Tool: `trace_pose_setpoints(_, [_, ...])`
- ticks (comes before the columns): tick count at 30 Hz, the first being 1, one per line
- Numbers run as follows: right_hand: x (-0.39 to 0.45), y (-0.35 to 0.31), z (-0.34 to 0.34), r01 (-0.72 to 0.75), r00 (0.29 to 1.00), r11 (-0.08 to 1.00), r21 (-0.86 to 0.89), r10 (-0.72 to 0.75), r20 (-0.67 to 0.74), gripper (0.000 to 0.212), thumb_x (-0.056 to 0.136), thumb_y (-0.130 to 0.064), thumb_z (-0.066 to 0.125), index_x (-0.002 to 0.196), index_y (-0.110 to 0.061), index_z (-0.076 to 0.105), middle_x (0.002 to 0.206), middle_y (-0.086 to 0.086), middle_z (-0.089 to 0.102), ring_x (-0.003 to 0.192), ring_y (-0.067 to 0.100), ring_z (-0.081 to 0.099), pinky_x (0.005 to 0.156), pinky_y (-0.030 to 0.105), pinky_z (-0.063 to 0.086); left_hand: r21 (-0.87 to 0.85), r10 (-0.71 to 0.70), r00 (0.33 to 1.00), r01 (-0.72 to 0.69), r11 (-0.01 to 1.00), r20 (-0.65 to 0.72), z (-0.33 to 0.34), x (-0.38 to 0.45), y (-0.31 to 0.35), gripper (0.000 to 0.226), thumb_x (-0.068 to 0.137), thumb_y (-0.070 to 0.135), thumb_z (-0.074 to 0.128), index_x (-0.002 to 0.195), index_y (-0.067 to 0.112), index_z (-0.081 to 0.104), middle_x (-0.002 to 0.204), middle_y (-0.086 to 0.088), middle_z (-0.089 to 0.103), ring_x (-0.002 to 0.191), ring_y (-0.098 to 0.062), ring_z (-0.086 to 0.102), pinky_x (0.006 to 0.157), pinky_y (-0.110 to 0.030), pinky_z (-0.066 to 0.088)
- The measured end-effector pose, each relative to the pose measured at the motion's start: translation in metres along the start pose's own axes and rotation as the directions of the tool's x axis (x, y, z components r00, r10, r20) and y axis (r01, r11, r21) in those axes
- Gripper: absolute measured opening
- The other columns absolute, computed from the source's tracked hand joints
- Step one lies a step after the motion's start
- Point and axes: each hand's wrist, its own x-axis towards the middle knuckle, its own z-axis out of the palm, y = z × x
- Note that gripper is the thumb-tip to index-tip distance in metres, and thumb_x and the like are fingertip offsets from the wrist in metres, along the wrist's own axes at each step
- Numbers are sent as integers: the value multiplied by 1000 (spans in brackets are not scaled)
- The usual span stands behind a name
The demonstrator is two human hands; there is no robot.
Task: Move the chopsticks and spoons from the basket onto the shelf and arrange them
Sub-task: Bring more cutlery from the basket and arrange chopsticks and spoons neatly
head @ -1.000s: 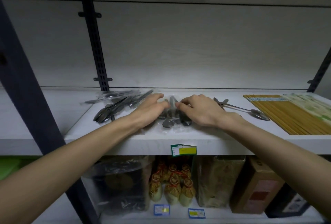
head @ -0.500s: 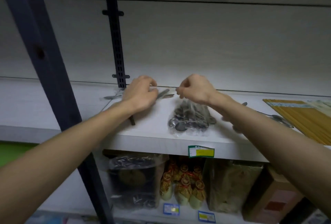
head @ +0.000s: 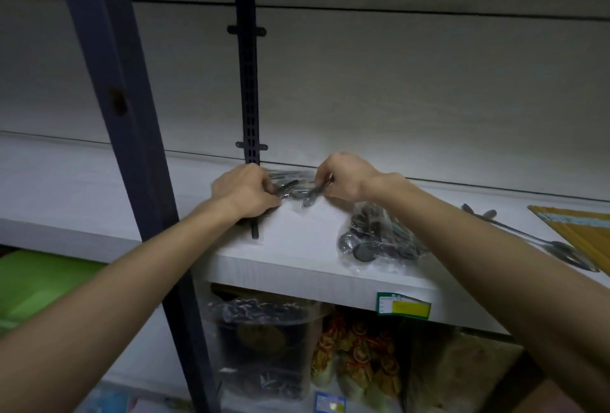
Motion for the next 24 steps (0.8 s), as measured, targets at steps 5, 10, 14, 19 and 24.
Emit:
trace_pose_setpoints(5, [-8, 3, -7, 48, 998, 999, 4, -49, 48, 30, 75, -4, 67, 93, -24, 80, 93, -6, 76, 89, 14, 68, 76, 22, 51, -88, -78, 995, 84, 993, 69, 1, 8, -3, 25, 78, 42, 81, 84, 19, 73, 89, 3, 71, 90, -22, 66, 77, -32, 52])
trace_pose_setpoints(10, [-18, 2, -16, 32, 990, 994, 105, -46, 133, 44, 61, 2, 66, 93, -25, 81, 80, -12, 75, 78, 2, 69, 72, 25, 59, -208, -112, 981, 144, 967, 157, -1, 10, -4, 19, 81, 36, 82, 81, 18, 74, 90, 2, 71, 95, -23, 66, 92, -39, 53])
trace_pose_setpoints(14, [-32, -7, -18, 42, 988, 960, 278, -81, 132, 34, 80, 4, 59, 95, -18, 81, 75, -18, 71, 65, -16, 61, 60, 2, 42, -274, -126, 982, 161, 948, 143, -5, 10, -2, 15, 81, 26, 82, 76, 14, 73, 84, -7, 75, 87, -25, 71, 85, -39, 56])
trace_pose_setpoints(19, [-37, -6, -16, 33, 996, 943, 332, -60, 71, 23, 88, -5, 63, 95, -17, 81, 84, -8, 76, 69, -4, 64, 62, 6, 44, -398, -138, 983, 177, 900, 124, -9, 6, 0, 21, 75, 27, 89, 76, 18, 69, 84, 0, 72, 90, -21, 67, 92, -40, 54])
trace_pose_setpoints(24, [-46, 1, -21, 16, 999, 931, 365, -29, 31, 22, 89, -6, 62, 97, -15, 81, 88, -4, 77, 70, 2, 67, 65, 8, 49, -496, -146, 982, 186, 848, 118, -7, 8, -4, 20, 70, 28, 92, 73, 19, 74, 79, 2, 74, 86, -20, 70, 94, -41, 55])
